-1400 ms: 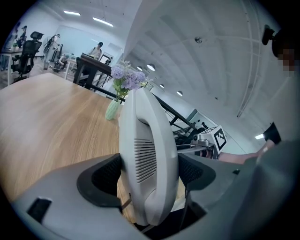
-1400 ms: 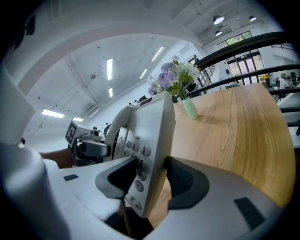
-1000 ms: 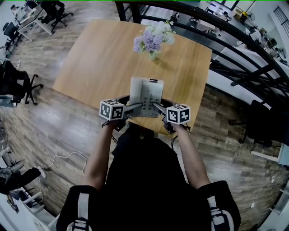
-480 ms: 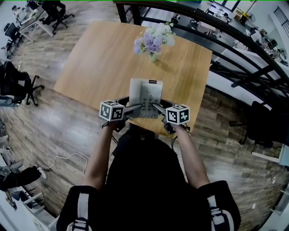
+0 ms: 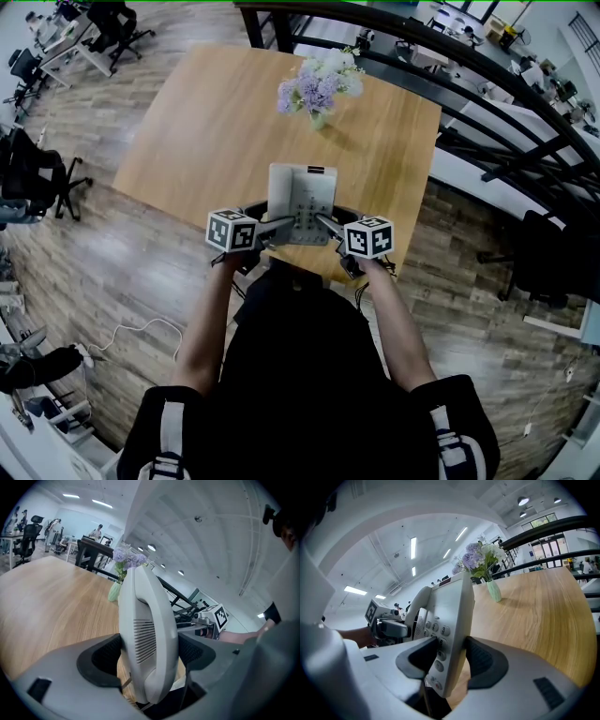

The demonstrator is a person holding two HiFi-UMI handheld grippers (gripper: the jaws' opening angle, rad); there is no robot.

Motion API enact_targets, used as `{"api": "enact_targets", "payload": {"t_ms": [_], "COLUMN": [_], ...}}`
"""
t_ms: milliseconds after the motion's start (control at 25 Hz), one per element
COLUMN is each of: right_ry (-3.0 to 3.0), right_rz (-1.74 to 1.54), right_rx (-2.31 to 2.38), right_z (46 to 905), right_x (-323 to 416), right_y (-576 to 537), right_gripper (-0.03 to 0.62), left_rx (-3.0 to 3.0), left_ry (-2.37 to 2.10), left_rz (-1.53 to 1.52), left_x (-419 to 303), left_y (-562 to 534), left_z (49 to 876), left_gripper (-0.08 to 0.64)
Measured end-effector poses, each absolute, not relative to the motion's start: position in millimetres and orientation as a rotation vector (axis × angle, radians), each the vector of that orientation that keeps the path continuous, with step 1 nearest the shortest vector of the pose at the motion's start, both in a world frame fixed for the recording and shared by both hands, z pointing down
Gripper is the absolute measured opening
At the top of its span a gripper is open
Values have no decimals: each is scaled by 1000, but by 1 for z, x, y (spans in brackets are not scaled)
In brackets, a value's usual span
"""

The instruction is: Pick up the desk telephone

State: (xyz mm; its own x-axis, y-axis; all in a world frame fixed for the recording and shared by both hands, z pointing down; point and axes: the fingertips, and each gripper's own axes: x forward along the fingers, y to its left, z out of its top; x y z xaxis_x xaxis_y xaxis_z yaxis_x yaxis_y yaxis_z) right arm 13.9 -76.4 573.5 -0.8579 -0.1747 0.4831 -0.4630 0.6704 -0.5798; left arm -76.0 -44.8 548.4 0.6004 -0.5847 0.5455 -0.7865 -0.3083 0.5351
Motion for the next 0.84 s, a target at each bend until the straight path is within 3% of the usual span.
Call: {"api": "enact_targets", "payload": {"t_ms": [840], "right_ry": [-2515], "right_rz": [967], "right_rx": [509], "right_z": [568], "right_x": [5], "right_y": [-80], "right_gripper": [210], "left_rx": [2028], "left_ry": [-1084], "left_rz": [337], "left_x": [-84], "left_y": [-47], "left_z": [546], "left_gripper": [382]}}
